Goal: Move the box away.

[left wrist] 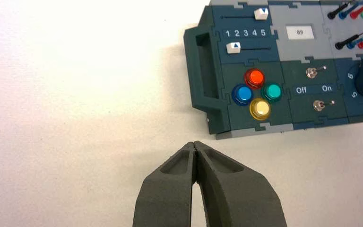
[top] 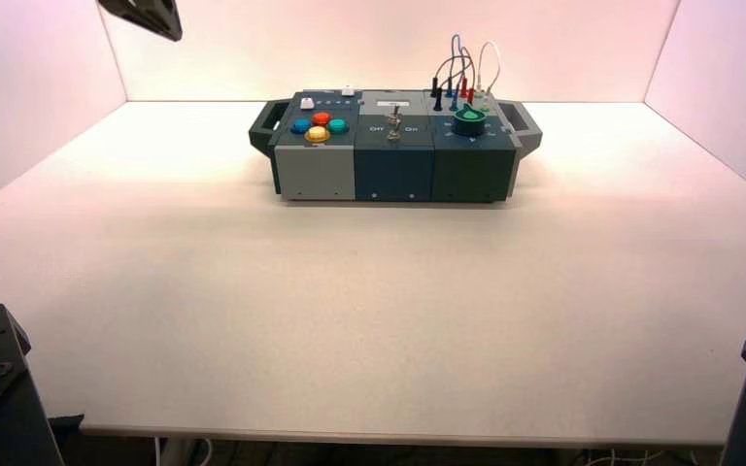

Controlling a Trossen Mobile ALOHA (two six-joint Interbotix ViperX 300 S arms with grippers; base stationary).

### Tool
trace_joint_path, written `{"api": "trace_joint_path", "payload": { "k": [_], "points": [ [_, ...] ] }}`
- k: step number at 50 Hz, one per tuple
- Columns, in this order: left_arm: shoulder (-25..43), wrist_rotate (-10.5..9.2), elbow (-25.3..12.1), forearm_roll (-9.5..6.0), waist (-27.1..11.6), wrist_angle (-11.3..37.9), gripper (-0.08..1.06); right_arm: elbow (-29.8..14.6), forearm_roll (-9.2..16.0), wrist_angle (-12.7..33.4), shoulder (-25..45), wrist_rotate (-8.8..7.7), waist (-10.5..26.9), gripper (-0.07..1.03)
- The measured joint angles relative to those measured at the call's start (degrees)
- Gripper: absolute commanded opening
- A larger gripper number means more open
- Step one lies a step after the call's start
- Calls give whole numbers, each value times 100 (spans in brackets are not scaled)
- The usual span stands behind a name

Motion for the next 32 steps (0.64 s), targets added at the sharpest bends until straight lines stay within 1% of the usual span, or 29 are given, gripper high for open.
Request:
{"api": "trace_joint_path", "payload": {
  "k": [5,13,20,32],
  "points": [
    [-185,-9,167,0,0,-264,-3,176,9,-35,-123,9,0,-2],
    [-492,-9,404,0,0,-589,-3,264,26,-44,-176,9,-9,-2],
    [-580,-9,431,0,0,-721,-3,308,35,-88,-176,9,-9,-2],
    [-580,-9,431,-9,0,-756,-3,308,35,-123,-176,9,-9,-2]
  ]
}}
